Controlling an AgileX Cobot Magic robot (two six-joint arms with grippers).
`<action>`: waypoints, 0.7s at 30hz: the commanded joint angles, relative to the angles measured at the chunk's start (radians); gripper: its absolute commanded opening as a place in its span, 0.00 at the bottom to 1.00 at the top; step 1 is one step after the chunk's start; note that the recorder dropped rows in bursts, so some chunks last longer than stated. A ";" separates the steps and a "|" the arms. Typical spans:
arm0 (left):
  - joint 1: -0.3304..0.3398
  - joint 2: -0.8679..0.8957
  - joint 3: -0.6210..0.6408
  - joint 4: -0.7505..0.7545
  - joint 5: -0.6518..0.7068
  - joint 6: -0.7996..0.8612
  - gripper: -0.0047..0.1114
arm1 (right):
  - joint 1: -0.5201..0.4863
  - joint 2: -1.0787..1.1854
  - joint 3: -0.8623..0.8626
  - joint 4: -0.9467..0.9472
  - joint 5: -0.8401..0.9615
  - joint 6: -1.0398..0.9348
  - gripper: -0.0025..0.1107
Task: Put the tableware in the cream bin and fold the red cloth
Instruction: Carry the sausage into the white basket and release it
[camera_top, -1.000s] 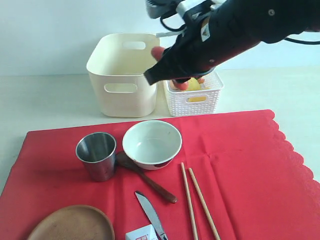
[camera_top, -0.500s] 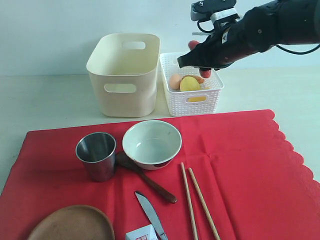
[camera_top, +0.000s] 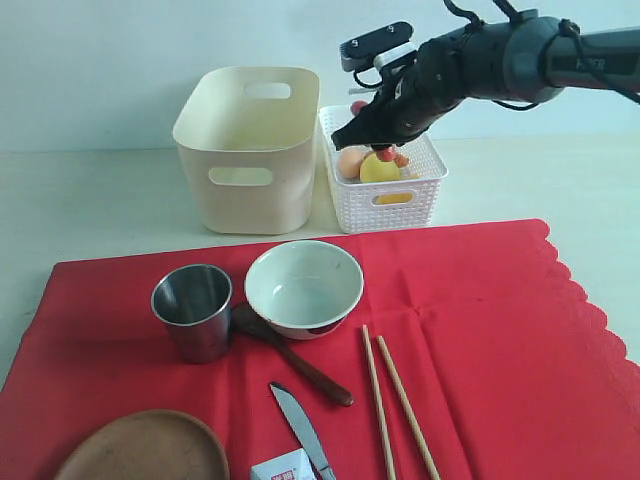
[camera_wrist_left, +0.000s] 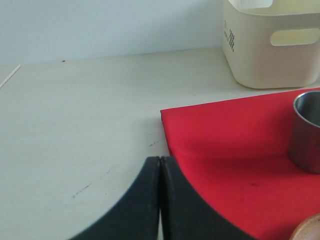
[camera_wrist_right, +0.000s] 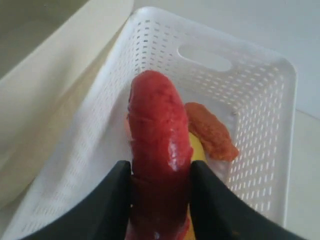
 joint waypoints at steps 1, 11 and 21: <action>0.003 -0.006 0.003 0.003 -0.008 0.000 0.04 | -0.021 0.064 -0.085 -0.010 0.049 -0.018 0.02; 0.003 -0.006 0.003 0.003 -0.008 0.000 0.04 | -0.021 0.114 -0.114 -0.007 0.114 -0.054 0.18; 0.003 -0.006 0.003 0.003 -0.008 0.000 0.04 | -0.021 0.070 -0.114 -0.007 0.173 -0.021 0.58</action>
